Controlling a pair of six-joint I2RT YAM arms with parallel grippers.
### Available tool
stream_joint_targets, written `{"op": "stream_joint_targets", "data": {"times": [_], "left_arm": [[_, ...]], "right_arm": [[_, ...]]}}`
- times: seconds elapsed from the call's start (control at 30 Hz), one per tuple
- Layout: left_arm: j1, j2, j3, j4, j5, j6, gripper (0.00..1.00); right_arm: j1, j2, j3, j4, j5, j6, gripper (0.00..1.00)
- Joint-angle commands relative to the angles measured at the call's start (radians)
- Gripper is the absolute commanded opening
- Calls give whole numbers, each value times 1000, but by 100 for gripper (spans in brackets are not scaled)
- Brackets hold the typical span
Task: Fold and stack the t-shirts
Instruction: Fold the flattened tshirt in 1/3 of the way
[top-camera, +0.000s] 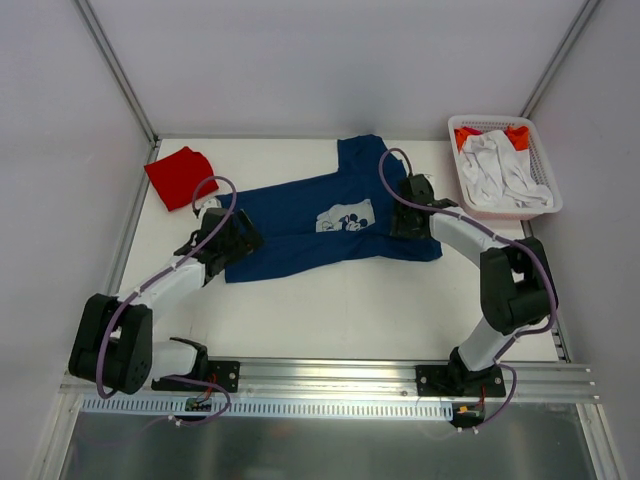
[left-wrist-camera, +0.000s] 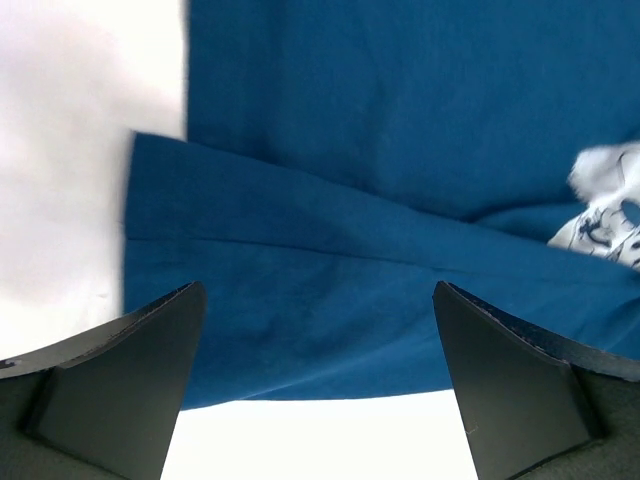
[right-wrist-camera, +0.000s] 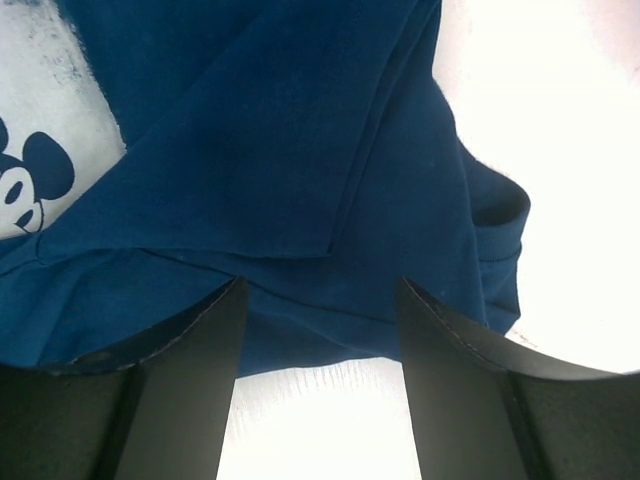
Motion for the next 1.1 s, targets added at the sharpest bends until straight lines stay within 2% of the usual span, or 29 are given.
{"op": "stream_joint_targets", "data": {"times": [0.0,0.2,0.43,0.73,1.07], "left_arm": [[-29,60,20,78,30,-29,98],[-51,187,17,141,76,-54,98],[-54,218,-6,152,81,-60,99],[-54,138,-72,135,76,-72,98],[-54,-31,-139,-11,36,-118,98]], "right_arm": [[4,15,4,28,-14,16,63],[3,30,-8,33,-19,12,63],[3,16,-57,54,-69,35,63],[4,-23,-158,91,-169,118,63],[30,-266,-379,103,-167,217,63]]}}
